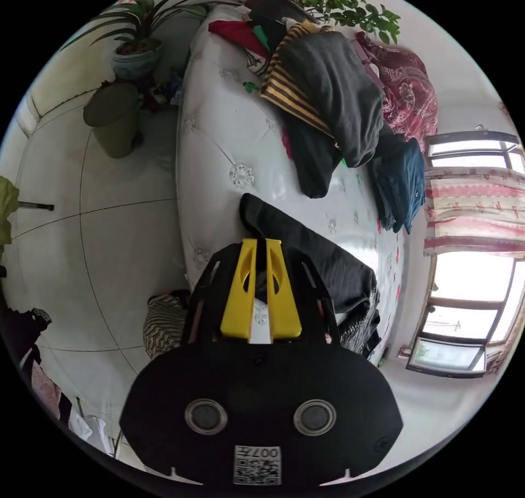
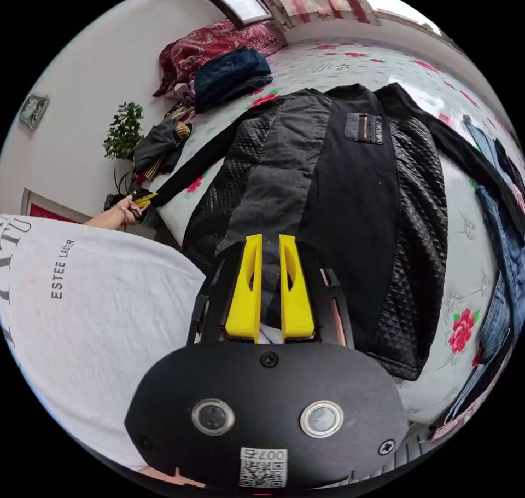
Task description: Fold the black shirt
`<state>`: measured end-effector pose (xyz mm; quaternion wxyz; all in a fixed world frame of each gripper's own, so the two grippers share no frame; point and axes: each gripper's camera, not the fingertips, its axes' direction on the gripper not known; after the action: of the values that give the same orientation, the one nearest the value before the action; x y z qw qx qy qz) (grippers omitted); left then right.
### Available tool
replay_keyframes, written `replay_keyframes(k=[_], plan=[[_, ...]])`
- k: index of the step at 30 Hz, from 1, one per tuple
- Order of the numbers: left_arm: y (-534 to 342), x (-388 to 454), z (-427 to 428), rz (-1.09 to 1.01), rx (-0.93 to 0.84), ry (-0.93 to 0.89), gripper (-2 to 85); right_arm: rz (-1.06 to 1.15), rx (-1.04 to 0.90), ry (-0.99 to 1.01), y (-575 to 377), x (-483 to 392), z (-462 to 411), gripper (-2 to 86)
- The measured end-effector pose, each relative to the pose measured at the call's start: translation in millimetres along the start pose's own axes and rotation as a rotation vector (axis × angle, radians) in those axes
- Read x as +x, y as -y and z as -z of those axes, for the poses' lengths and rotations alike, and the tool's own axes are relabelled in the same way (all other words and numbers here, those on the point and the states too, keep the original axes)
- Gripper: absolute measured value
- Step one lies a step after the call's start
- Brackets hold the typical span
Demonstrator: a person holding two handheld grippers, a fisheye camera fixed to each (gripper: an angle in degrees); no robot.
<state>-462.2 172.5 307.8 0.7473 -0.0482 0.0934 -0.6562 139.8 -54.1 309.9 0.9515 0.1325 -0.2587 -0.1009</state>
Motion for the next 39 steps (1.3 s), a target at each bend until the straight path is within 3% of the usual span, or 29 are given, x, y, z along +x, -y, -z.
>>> replay_keyframes(k=[4, 9, 12, 13, 17, 23, 29, 33, 36, 39], plan=[[14.0, 12.5, 38.5, -0.151, 0.121, -0.192, -0.6, -0.001, -0.028, -0.048, 19.3, -12.7, -11.4, 3.0], [54.1, -14.1, 117.8, -0.241, 0.347, -0.203, -0.9, -0.142, -0.058, -0.065, 16.7, 4.2, -30.1, 2.2], [78.2, -44.8, 122.3, -0.207, 0.326, -0.149, -0.9, -0.226, -0.174, -0.091, 6.7, 21.0, -68.4, 1.7], [80.8, -51.8, 120.3, -0.192, 0.314, -0.176, -0.9, -0.238, -0.088, -0.071, 1.8, 23.8, -62.6, 1.4], [70.4, -43.3, 112.8, -0.226, 0.313, -0.204, -0.9, -0.340, -0.101, 0.031, 6.4, 38.4, -57.6, 0.7], [18.3, 29.0, 132.3, -0.383, 0.381, -0.365, -0.8, -0.196, -0.077, 0.056, 18.1, 31.8, -38.9, 0.2], [-82.7, 213.4, 162.7, -0.812, 0.384, -0.642, -0.7, -0.153, 0.007, 0.130, 25.8, 56.3, -13.3, 0.2], [-200.8, 344.1, 168.4, -1.234, 0.270, -0.850, -0.4, -0.170, 0.100, 0.140, 22.5, 81.7, 15.5, 0.4], [-300.6, 398.9, 140.5, -1.492, 0.021, -0.979, 0.7, -0.229, 0.169, 0.129, 7.6, 106.1, 34.4, 0.5], [-405.9, 407.0, 77.0, -1.645, -0.256, -0.893, 8.5, -0.320, 0.185, 0.104, -16.8, 135.1, 40.5, 0.7]])
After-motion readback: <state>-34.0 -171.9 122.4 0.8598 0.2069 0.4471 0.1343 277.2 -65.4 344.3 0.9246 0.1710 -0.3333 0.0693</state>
